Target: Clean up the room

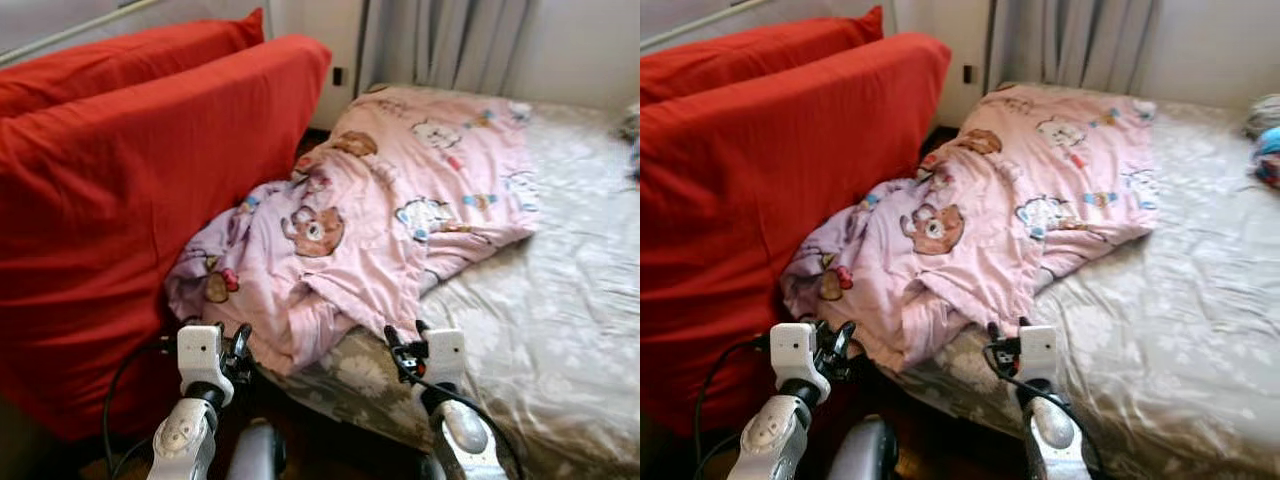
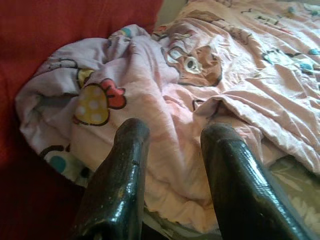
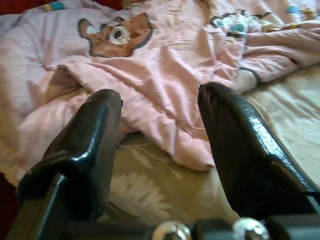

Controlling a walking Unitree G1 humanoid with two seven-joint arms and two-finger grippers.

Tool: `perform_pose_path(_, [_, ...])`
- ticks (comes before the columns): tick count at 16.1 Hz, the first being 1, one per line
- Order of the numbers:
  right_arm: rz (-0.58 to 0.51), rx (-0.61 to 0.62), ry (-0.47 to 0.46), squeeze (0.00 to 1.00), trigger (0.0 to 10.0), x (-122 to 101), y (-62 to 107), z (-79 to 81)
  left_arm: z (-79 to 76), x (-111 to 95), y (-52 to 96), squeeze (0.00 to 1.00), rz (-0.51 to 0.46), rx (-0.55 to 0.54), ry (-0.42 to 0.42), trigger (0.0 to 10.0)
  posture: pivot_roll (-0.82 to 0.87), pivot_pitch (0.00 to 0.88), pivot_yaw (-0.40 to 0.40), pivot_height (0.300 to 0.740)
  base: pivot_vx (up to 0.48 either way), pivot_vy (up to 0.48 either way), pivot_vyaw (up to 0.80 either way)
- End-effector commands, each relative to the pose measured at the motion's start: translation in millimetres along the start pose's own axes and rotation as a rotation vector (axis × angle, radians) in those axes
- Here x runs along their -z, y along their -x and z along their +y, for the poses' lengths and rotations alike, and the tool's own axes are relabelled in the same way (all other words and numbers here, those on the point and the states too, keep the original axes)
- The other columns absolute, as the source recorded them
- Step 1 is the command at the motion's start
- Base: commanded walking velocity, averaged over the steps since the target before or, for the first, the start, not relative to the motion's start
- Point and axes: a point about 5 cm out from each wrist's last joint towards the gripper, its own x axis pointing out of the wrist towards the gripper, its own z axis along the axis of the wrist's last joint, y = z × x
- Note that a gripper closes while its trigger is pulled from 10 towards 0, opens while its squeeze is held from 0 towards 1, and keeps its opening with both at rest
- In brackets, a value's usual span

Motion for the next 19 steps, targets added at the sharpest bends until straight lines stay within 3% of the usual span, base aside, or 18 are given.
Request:
perform_pose_path(1, [0.004, -0.002, 0.000, 0.00, 10.0, 1.2, -0.3, 0.7, -0.9, -4.0, -1.3, 0.00, -0.012, 0.007, -0.001, 10.0, 0.02, 0.027, 0.015, 0.615, 0.000, 0.000, 0.00])
perform_pose_path(8, [0.009, -0.004, 0.003, 0.00, 10.0, 1.6, -1.0, 1.1, -1.7, -5.0, -2.7, 0.00, -0.015, 0.012, 0.000, 10.0, 0.02, 0.028, 0.017, 0.615, 0.000, 0.000, 0.00])
perform_pose_path(14, [0.011, -0.018, 0.016, 0.00, 10.0, 1.8, -0.8, 3.0, -1.6, -5.0, -2.5, 0.00, -0.016, 0.007, 0.001, 10.0, 0.02, 0.035, 0.015, 0.615, 0.254, 0.000, 0.44])
perform_pose_path(19, [0.024, -0.003, 0.008, 0.00, 10.0, 4.4, 0.1, 0.9, -1.2, -4.8, -2.2, 0.00, -0.016, 0.008, 0.001, 10.0, 0.02, 0.036, 0.015, 0.615, 0.259, 0.000, 0.00])
